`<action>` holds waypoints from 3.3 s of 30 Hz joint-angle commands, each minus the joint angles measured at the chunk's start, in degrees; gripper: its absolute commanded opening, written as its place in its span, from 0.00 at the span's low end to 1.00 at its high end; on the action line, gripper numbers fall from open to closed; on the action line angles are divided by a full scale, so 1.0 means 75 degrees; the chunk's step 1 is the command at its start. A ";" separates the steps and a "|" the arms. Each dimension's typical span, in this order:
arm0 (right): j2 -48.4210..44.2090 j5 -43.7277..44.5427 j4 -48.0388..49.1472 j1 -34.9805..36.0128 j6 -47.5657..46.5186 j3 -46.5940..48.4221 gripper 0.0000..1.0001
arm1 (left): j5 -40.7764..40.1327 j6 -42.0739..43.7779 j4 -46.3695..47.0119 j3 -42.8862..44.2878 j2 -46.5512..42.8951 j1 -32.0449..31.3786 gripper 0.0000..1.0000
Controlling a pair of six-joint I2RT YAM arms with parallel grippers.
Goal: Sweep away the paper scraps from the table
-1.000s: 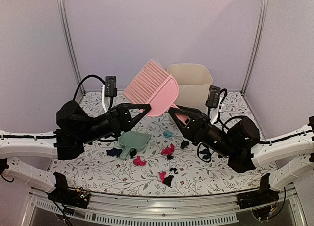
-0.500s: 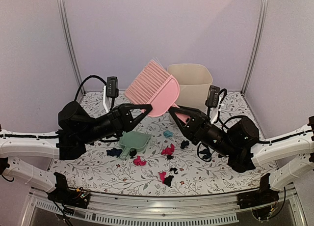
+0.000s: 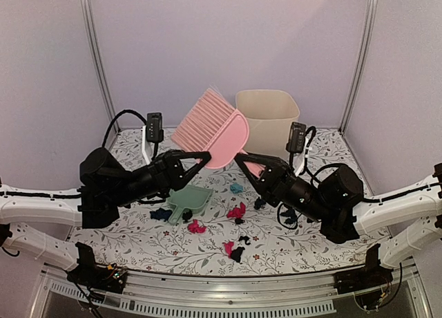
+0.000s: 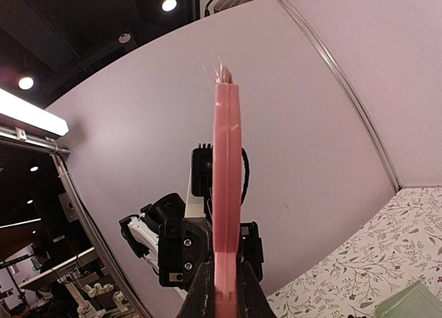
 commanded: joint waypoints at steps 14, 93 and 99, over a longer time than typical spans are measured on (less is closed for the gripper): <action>-0.0488 0.0918 -0.1543 -0.0043 -0.0210 -0.0063 0.00 | -0.1825 0.0651 -0.2446 -0.0478 -0.1589 -0.0071 0.97; -0.2910 0.4421 -0.9277 -0.0825 -0.0860 -0.0210 0.00 | -0.6592 0.1447 -0.4874 -0.1454 0.1382 0.0309 0.00; -0.3124 0.4293 -0.9649 -0.0925 -0.0873 0.0023 0.00 | -0.6424 0.1801 -0.5840 -0.0761 0.0582 0.0297 0.00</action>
